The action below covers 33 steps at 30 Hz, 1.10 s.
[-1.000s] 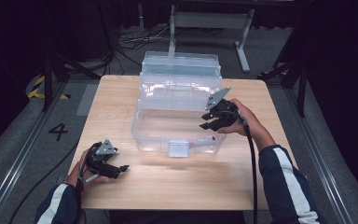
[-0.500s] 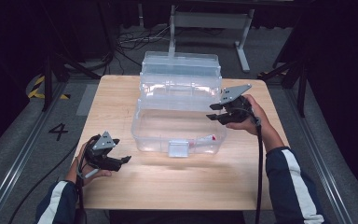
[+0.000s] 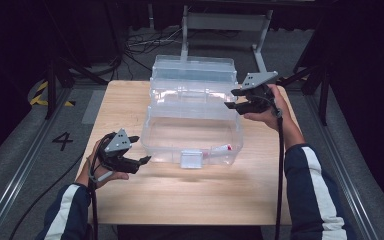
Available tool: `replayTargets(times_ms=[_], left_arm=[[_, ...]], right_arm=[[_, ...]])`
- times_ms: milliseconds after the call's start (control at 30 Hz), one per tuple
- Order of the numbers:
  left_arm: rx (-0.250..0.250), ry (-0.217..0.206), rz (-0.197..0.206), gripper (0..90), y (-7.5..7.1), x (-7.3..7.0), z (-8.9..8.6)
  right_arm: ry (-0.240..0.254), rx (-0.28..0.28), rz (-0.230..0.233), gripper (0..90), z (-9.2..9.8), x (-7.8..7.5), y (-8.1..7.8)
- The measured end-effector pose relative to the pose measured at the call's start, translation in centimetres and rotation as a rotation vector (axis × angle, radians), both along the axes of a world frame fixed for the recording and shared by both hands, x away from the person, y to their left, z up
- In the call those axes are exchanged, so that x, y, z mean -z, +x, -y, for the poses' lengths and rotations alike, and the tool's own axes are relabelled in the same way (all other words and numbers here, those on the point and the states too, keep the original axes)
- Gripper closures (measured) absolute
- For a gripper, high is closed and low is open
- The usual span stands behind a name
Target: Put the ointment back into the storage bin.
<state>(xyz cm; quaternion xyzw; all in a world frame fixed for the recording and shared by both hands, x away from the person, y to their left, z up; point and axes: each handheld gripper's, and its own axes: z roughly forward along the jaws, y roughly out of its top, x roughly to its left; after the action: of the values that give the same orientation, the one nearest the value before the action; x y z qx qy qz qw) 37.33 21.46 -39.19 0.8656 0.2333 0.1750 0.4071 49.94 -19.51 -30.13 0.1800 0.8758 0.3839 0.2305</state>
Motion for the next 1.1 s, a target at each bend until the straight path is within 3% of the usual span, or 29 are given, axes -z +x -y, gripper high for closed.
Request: replayTargets(times_ms=[67, 233, 300, 600, 867, 1067, 1100], left_arm=[[0.016, 0.017, -0.002, 22.7, 0.3, -0.1, 0.5], [0.038, 0.035, -0.026, 23.4, 1.4, 0.2, 1.6], [0.04, 0.042, -0.037, 24.0, 1.8, 0.5, 2.1], [0.087, 0.097, -0.059, 32.3, 3.4, 1.1, 3.5], [0.139, 0.129, -0.091, 47.2, 4.3, 1.7, 4.3], [0.174, 0.183, -0.085, 53.6, 4.5, 2.0, 5.1], [0.179, 0.174, -0.092, 55.3, 4.5, 2.0, 5.1]], right_arm=[[0.024, 0.013, 0.004, 49.3, -0.2, -0.2, 0.6], [0.029, 0.037, -0.001, 47.1, -0.9, 0.0, 2.1], [0.03, 0.043, 0.019, 47.2, -1.2, 0.0, 2.6], [0.028, 0.086, -0.042, 45.6, -1.9, 0.3, 5.4], [-0.032, 0.08, -0.075, 50.7, -3.1, 1.7, 6.9], [0.002, 0.044, -0.096, 63.3, -3.7, 1.5, 6.9], [-0.008, 0.039, -0.094, 63.9, -3.9, 1.4, 6.8]])
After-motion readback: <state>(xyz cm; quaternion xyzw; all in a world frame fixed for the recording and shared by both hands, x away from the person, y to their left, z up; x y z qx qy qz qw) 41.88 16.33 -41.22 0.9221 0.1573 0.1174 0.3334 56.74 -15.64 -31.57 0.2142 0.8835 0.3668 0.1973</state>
